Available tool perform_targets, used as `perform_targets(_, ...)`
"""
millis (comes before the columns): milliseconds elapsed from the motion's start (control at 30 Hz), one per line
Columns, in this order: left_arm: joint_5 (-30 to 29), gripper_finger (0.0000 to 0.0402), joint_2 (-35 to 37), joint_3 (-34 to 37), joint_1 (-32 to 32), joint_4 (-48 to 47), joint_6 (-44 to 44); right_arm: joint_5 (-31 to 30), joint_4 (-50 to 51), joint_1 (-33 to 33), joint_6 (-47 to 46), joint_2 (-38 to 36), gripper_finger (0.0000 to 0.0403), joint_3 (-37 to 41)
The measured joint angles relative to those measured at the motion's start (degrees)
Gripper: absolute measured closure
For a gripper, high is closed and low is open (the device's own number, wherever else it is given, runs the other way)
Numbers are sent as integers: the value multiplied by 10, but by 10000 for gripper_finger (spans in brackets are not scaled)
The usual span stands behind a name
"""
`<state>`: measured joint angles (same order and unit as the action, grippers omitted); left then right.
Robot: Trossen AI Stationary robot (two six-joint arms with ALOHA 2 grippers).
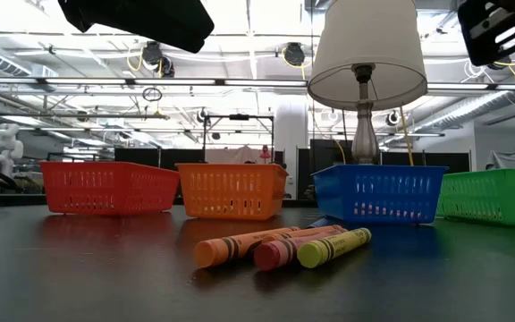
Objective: Sort crayons
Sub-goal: Put the red crayon into the blue bin
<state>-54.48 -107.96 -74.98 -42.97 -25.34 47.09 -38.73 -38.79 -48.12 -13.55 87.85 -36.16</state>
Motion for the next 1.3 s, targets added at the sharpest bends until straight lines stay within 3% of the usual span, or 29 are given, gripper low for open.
perform_targets(633, 0, 260, 0, 0, 0, 0, 0, 1, -4, 0, -219, 0, 397, 0)
perform_targets(967, 0, 260, 0, 0, 0, 0, 0, -3, 2, 14, -192, 0, 397, 0)
perform_targets(1300, 0, 260, 0, 0, 0, 4, 0, -6, 89, 104, -191, 0, 397, -1)
